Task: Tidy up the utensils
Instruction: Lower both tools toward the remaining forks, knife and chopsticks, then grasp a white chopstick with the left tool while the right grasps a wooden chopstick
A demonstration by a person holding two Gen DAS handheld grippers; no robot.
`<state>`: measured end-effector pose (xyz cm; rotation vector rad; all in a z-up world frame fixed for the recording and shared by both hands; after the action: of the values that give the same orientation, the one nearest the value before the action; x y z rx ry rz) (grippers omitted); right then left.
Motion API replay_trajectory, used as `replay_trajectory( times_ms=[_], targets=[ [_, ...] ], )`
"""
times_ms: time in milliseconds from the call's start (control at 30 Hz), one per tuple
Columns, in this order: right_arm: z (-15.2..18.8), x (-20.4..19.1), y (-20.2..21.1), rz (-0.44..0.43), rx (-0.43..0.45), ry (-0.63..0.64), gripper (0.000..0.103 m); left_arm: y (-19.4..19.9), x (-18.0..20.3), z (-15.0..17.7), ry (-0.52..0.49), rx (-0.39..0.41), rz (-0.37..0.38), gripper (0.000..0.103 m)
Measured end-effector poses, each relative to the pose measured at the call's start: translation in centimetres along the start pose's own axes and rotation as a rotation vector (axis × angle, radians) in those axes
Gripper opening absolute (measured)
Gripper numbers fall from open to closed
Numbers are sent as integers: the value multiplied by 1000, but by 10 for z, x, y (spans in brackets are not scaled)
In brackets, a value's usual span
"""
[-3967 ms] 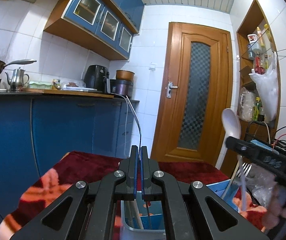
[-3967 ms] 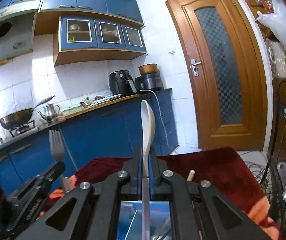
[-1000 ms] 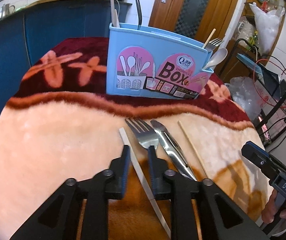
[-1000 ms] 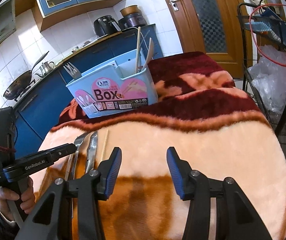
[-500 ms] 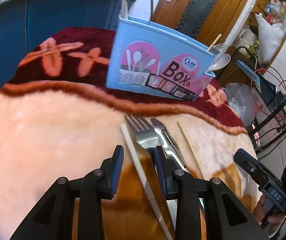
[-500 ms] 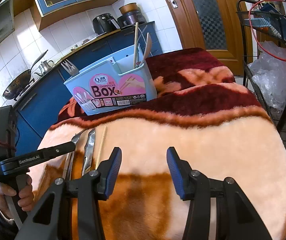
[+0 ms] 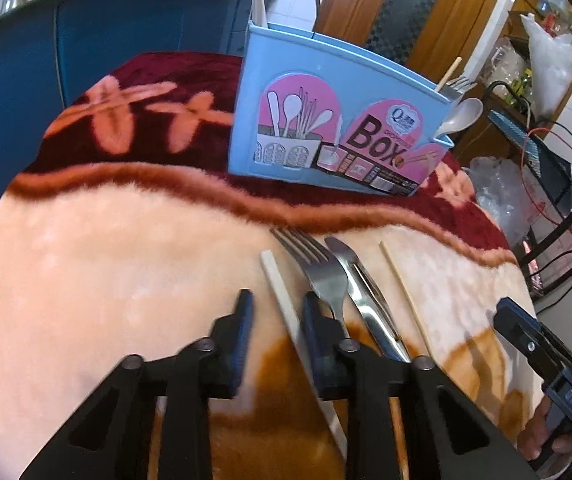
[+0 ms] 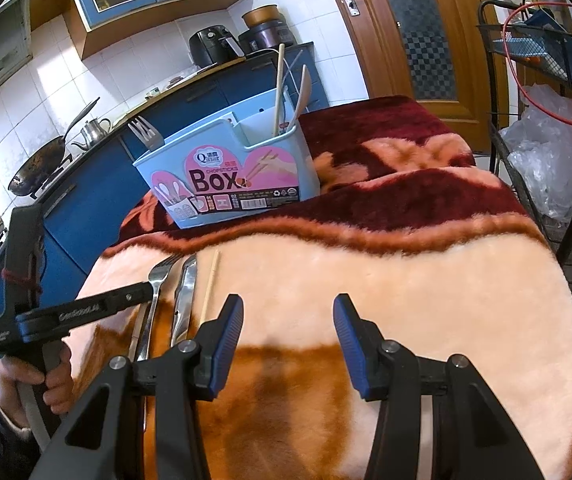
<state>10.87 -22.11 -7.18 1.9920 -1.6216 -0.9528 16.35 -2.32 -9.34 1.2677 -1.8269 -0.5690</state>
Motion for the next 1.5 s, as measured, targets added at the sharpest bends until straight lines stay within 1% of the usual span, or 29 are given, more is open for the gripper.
replay_trajectory(
  times_ms=[133,167,200,300,433,533,567,600,633,667,733,800,900,1067,1167,1233,1367,1433,1500],
  targets=[
    [2,-6,-1,-5,-9,13,50,1,-4,-2,38,-5,43,10],
    [2,-8,0,-6,-12,16,50,2,-6,-1,47,-2,53,7],
    [3,-9,-1,-6,-14,20,50,3,-6,-1,54,3,62,6],
    [3,-15,-1,-7,-22,36,50,9,-8,3,89,27,116,6],
    [4,-27,-5,-20,-46,60,50,21,-7,2,95,70,148,6],
    [5,-40,-12,-39,-86,94,49,29,-6,-1,90,96,161,6],
    [5,-45,-15,-49,-103,108,47,33,-5,-3,85,108,166,6],
    [6,-49,-18,-56,-118,121,41,35,-4,-4,82,117,171,6],
    [6,-53,-21,-61,-135,132,37,38,-4,-5,81,122,174,6],
    [7,-57,-25,-66,-157,144,36,41,-3,-7,78,132,180,6],
    [8,-63,-33,-73,-194,159,29,45,-2,-9,73,146,188,6],
    [10,-69,-40,-67,-228,178,27,50,-1,-10,67,161,196,6],
    [9,-74,-48,-51,-248,208,25,57,1,-15,52,187,204,6],
    [7,-81,-58,-37,-292,243,25,68,4,-22,23,232,197,6],
    [7,-85,-62,-30,-303,268,21,73,4,-27,11,260,195,6],
    [6,-85,-64,-21,-301,292,10,77,6,-32,-2,277,192,6],
    [3,-80,-60,-56,-292,260,7,87,11,-48,-41,331,178,6],
    [-2,-78,-52,-102,-254,219,7,92,13,-56,-60,362,165,6],
    [-7,-76,-46,-123,-216,197,7,96,15,-64,-72,389,162,6]
  ],
)
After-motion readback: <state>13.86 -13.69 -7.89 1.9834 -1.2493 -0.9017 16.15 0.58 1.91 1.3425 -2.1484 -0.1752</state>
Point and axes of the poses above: each gripper's, at about its wrist camera, not at the fingertips, and y roughly against the way its jaws point, x to its right, z to its underside, the point moved 9 cm from there along -y, roughly the way its jaws point, and after that the axes turned 9 degrees about z, right-handed, at the moved point
